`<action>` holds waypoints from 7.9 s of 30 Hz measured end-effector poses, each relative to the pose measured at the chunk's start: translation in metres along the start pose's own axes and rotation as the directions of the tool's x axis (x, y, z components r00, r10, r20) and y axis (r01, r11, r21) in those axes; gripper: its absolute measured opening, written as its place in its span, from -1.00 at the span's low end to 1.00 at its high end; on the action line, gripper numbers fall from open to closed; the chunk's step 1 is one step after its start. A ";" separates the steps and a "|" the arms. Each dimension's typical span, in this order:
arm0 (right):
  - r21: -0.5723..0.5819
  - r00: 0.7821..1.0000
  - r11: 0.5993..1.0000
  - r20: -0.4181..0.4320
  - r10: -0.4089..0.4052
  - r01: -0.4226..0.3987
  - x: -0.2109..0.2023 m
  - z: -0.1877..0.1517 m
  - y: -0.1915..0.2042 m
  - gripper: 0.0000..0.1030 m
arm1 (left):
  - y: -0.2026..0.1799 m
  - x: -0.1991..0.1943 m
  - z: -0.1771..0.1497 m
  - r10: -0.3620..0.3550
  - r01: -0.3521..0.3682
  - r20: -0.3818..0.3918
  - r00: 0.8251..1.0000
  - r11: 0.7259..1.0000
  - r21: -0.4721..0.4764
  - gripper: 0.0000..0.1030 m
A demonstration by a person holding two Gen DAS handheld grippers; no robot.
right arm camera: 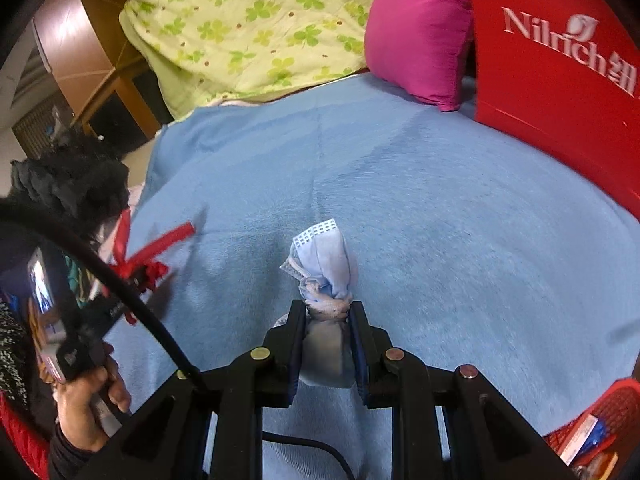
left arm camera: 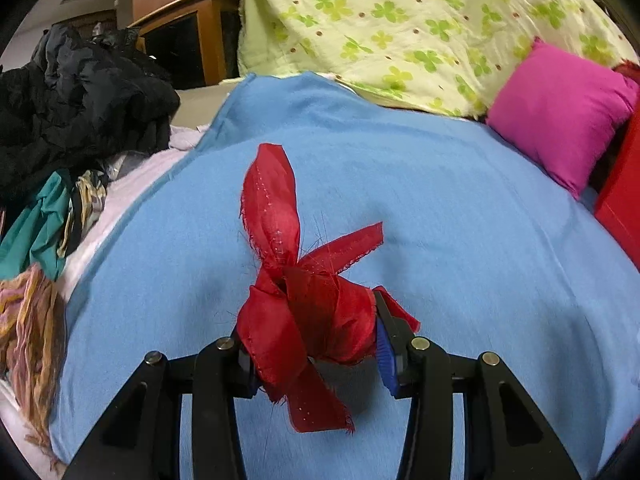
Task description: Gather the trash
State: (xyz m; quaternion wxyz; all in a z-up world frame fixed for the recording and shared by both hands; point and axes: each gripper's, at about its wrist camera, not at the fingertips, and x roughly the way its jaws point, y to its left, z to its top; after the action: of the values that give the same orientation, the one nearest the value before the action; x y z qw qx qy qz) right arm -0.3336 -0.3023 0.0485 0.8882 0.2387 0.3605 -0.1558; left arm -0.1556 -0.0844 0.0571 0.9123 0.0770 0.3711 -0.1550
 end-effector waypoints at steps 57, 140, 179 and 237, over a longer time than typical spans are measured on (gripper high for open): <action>0.272 0.971 0.962 0.235 -0.040 -0.026 -0.157 -0.074 -0.125 -0.55 | -0.106 -0.149 -0.037 -0.255 0.257 -0.036 0.966 0.950 0.179 -0.10; 0.579 0.927 0.755 -0.008 -0.375 0.310 -0.202 -0.192 -0.330 0.32 | -0.333 -0.224 -0.126 -0.519 0.549 -0.231 0.823 0.620 0.561 -0.09; 0.592 0.836 0.704 0.091 -0.541 0.392 -0.289 -0.226 -0.308 0.32 | -0.406 -0.233 -0.193 -0.471 0.632 -0.442 0.763 0.403 0.662 0.44; 0.461 0.839 0.755 0.039 -0.543 0.467 -0.267 -0.231 -0.201 0.45 | -0.267 -0.269 -0.153 -0.587 0.593 -0.213 0.781 0.590 0.547 0.82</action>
State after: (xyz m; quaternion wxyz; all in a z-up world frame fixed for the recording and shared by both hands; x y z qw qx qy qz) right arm -0.7390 -0.3192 0.0322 0.7641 0.3092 0.2903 -0.4861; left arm -0.5278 -0.2358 0.1298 0.7366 0.2281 0.3132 -0.5543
